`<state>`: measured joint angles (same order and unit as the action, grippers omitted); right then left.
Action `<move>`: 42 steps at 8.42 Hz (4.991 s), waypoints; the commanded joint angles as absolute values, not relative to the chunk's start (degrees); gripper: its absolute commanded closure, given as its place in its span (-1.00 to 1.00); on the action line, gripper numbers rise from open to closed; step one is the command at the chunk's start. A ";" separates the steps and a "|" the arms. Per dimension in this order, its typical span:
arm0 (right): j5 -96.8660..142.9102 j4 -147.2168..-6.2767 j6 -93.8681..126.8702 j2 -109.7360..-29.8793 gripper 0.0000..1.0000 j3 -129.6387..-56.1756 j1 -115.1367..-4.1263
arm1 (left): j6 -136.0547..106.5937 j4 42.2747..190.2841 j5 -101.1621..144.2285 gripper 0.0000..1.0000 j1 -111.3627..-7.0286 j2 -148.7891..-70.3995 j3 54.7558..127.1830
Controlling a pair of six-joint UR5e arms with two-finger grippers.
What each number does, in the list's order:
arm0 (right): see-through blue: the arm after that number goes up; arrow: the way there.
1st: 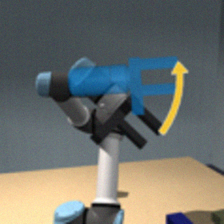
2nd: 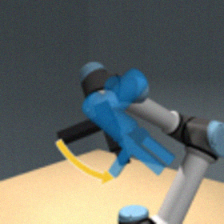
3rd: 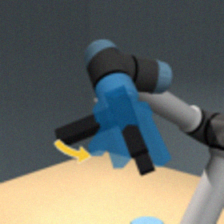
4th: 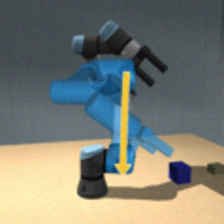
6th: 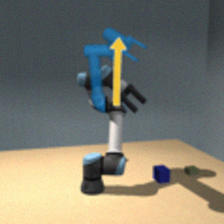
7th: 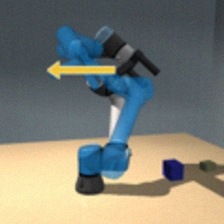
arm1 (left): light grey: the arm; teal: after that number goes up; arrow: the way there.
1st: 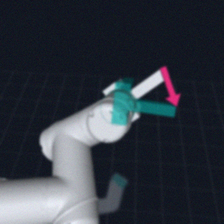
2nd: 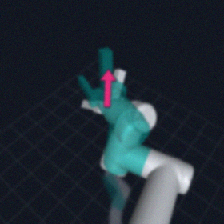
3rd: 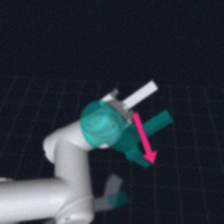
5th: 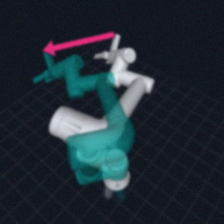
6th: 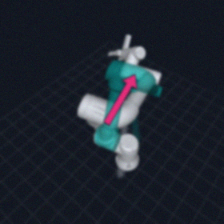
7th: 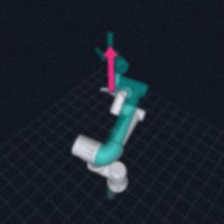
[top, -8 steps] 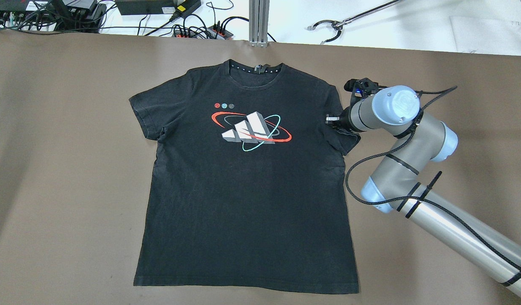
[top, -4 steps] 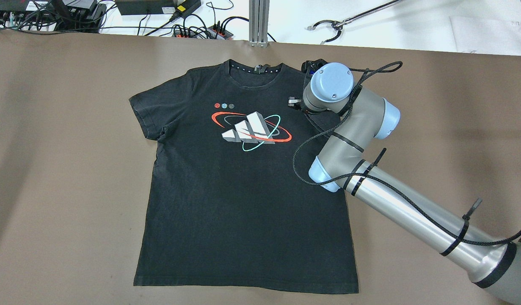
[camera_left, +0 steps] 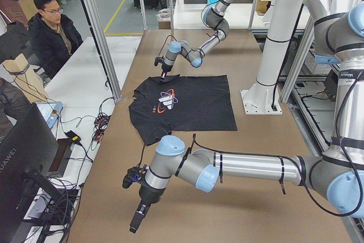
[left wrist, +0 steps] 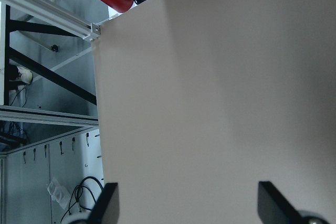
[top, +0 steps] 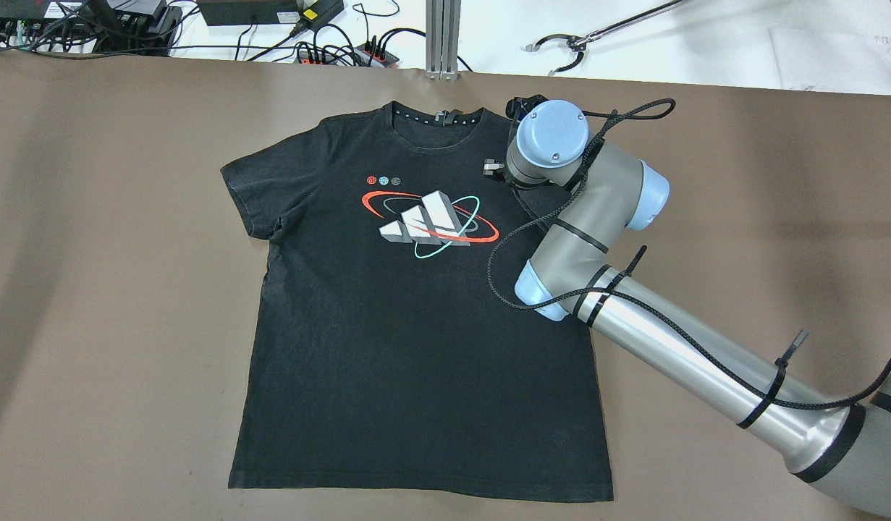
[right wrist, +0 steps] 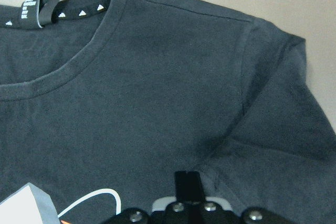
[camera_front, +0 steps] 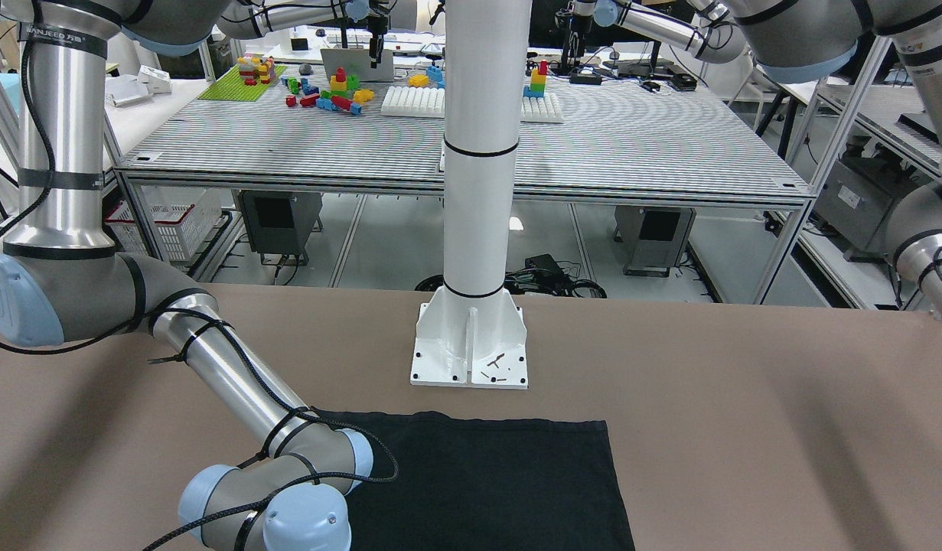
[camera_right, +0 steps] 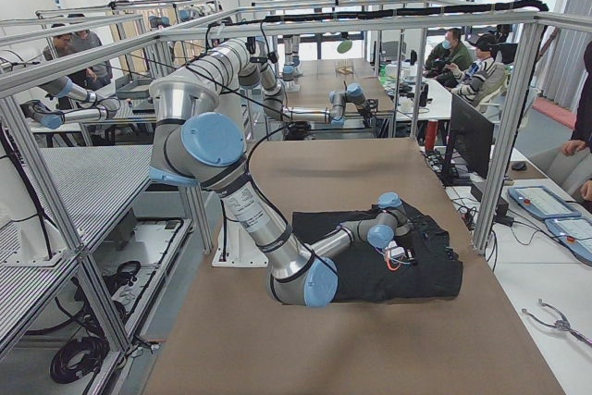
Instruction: Fold clothes
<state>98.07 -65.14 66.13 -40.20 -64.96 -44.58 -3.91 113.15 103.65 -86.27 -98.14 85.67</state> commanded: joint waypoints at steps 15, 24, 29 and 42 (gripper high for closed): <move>95.71 -66.80 74.36 -44.12 -0.88 -75.50 -37.35 | -22.76 122.70 125.95 -0.03 -60.74 -129.81 56.52; 95.54 -66.71 74.27 -44.56 -0.88 -75.41 -37.35 | -26.81 130.61 125.95 0.93 -59.15 -134.12 46.41; 95.54 -66.53 73.48 -44.82 -0.88 -75.32 -37.44 | -38.71 124.81 129.99 1.00 -60.21 -127.37 68.94; 95.80 -66.88 74.27 -48.95 -0.88 -81.46 -37.44 | -58.97 125.59 112.76 -0.88 -48.16 -143.88 56.95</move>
<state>95.76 -66.44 74.21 -47.20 -78.46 -37.44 -58.57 125.41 113.64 -48.54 -144.11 56.66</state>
